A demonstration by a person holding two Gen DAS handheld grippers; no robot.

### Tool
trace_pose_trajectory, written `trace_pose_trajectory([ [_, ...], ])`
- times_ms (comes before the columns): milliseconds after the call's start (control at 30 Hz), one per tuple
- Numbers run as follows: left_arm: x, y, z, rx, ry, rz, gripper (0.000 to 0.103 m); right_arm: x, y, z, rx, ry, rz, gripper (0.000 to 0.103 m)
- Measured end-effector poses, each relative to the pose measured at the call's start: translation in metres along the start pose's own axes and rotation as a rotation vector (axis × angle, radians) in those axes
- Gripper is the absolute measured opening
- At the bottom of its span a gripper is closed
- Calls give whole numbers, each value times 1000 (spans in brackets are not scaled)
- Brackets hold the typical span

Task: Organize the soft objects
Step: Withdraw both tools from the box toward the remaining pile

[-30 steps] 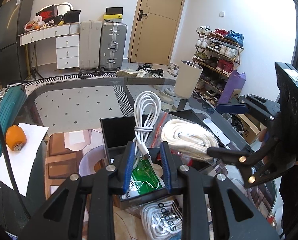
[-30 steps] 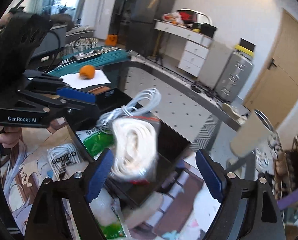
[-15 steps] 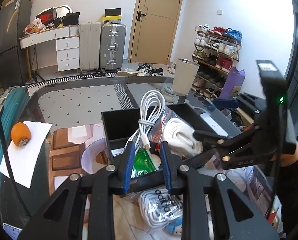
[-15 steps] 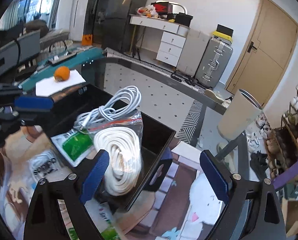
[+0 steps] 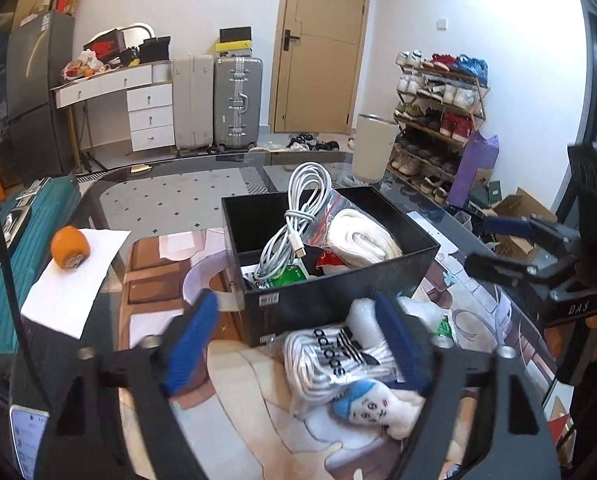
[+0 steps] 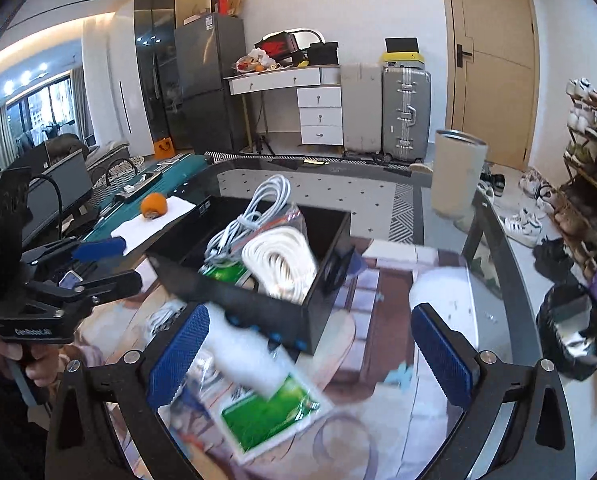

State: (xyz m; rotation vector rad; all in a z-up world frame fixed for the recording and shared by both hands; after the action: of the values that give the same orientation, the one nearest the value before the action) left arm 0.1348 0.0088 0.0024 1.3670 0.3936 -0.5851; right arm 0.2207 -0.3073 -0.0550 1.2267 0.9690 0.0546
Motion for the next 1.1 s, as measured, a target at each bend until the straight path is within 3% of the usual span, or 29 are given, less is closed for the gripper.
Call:
trace_pose_trajectory([
  [200,-14,-10,-2,-10,27,28,103,-15,-14,-7,13,-23,9,102],
  [500,-19,-27,7,13,51,10,103,-21,-22,-17,23,17,13,103],
  [633,-19,-38,10,23,55,-10,103,-10,-29,-21,46,61,-38,103],
  [867,-15,-46,15,-2,42,-44,103,-10,-36,-34,-44,65,-38,103],
  [1100,-12,-54,23,18,32,-73,103,-13,-40,-26,-42,71,-42,103],
])
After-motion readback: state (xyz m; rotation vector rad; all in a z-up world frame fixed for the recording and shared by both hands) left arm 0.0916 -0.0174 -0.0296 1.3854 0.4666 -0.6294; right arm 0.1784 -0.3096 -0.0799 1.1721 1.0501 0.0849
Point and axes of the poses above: each gripper's, at about its wrist camera, not at the fingertips, and x roughly the way its jaws point, z to its right, y to its top, the point moved 6 cm from there along x, roughly the way its jaws point, and after that the axes turned 4 degrees about -x, right-handed, at the moved point
